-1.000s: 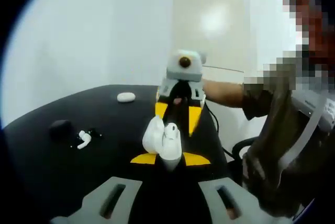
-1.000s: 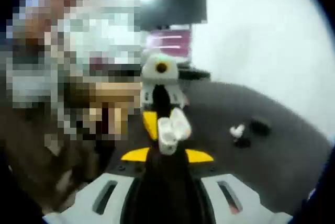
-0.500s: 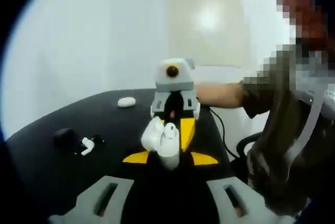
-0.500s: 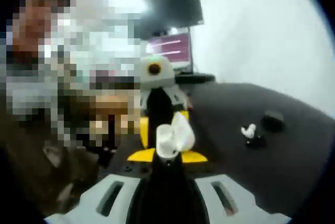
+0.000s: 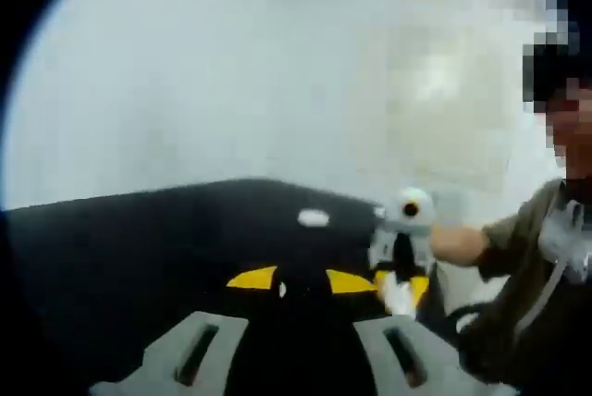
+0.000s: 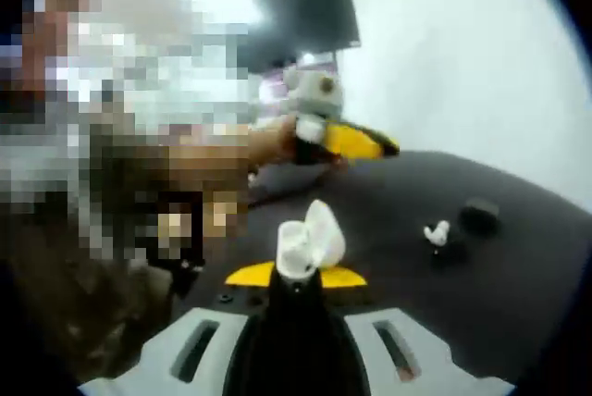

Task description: Pick up three earphones and place each one into its charging case using tactile feedback, ensure that each earphone is properly inserted and securely positioned inside the case.

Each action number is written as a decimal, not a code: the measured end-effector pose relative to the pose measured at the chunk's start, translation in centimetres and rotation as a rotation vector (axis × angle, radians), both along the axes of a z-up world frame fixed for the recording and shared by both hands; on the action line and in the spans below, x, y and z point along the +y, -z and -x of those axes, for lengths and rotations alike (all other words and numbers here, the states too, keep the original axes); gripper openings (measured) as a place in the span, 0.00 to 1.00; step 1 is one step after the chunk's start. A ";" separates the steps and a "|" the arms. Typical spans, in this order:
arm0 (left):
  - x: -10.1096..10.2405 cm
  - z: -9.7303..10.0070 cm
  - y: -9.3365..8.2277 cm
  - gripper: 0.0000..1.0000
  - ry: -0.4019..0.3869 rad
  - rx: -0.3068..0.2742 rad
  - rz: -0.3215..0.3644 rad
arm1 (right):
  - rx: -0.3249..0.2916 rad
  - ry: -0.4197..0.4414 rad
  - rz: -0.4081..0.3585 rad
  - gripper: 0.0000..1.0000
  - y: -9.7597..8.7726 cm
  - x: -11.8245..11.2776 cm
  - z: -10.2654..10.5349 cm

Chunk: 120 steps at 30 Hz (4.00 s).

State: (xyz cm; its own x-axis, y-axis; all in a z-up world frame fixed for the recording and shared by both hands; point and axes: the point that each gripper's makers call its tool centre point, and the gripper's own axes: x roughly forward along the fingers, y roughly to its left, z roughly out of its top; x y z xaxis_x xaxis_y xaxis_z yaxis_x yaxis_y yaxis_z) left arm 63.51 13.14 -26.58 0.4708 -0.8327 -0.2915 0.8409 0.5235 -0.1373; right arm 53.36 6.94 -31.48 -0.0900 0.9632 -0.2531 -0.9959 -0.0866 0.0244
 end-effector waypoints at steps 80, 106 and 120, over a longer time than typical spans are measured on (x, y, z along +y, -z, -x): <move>0.9 5.1 4.1 0.16 -0.022 -0.318 -0.542 | -0.052 0.004 -0.019 0.18 -0.4 -0.3 -0.4; 0.8 3.6 3.3 0.08 -0.042 -0.244 -0.332 | -0.062 0.002 -0.020 0.18 -0.4 -0.4 -0.5; 2.2 6.2 1.6 0.11 0.108 -0.225 -0.421 | -0.063 0.001 -0.021 0.18 -0.4 -0.3 -0.5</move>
State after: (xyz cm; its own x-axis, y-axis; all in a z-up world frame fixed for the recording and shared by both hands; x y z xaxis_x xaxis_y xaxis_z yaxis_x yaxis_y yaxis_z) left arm 57.36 15.31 -28.18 0.4780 -0.7122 -0.5142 0.8781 0.4025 0.2587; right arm 53.87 6.59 -31.11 -0.0734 0.9684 -0.2382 -0.9955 -0.0853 -0.0402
